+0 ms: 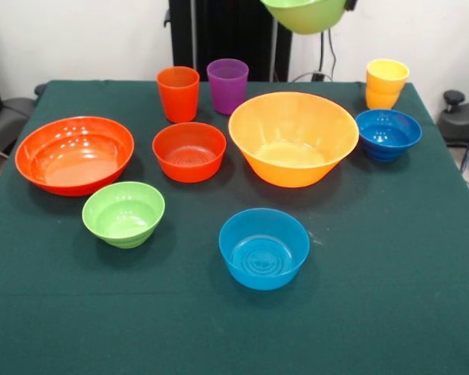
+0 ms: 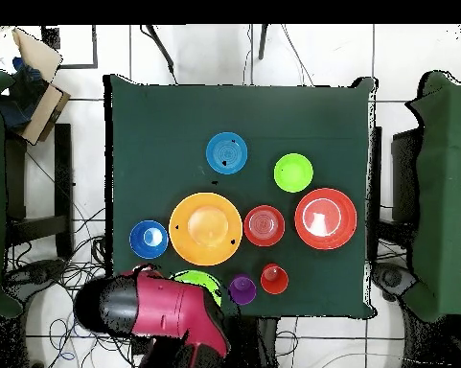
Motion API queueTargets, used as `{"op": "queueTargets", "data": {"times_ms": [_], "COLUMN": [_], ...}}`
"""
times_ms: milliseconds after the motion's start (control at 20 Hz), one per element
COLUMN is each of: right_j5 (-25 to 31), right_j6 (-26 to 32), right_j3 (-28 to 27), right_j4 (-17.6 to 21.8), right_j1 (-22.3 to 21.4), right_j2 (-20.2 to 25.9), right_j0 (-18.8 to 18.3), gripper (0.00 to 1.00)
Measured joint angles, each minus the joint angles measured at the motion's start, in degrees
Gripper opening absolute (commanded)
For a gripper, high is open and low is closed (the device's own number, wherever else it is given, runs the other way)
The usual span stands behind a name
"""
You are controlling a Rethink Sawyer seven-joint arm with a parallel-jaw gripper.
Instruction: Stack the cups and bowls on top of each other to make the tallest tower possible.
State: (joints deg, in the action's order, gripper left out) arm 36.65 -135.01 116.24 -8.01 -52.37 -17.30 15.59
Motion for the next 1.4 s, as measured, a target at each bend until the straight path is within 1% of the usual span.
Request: {"op": "queueTargets", "data": {"times_ms": [50,150,250,450,550,650,750,1150,1350,1400], "right_j5": [0.0,0.0,0.0,0.0,0.1,0.6,1.8,6.8,6.8,6.8], "right_j6": [0.0,0.0,0.0,0.0,0.0,0.0,0.0,0.0,0.0,0.0], "right_j3": [-3.1,-5.1,-9.7,-16.2,-18.2,-23.3,-27.2,-39.9,-43.5,-44.9], "right_j4": [0.8,1.0,1.1,1.2,1.2,1.2,1.2,1.3,1.4,1.5], "right_j1": [0.9,1.5,3.2,5.9,6.8,9.0,10.6,16.1,18.3,19.4], "right_j2": [0.0,0.1,0.9,2.8,3.4,4.3,4.5,4.7,4.7,4.7], "right_j0": [-0.7,-1.3,-3.5,-7.4,-8.5,-10.4,-11.3,-13.1,-13.3,-13.3], "gripper": [0.0,0.0,0.0,0.0,0.0,0.0,0.0,0.0,0.0,0.0]}}
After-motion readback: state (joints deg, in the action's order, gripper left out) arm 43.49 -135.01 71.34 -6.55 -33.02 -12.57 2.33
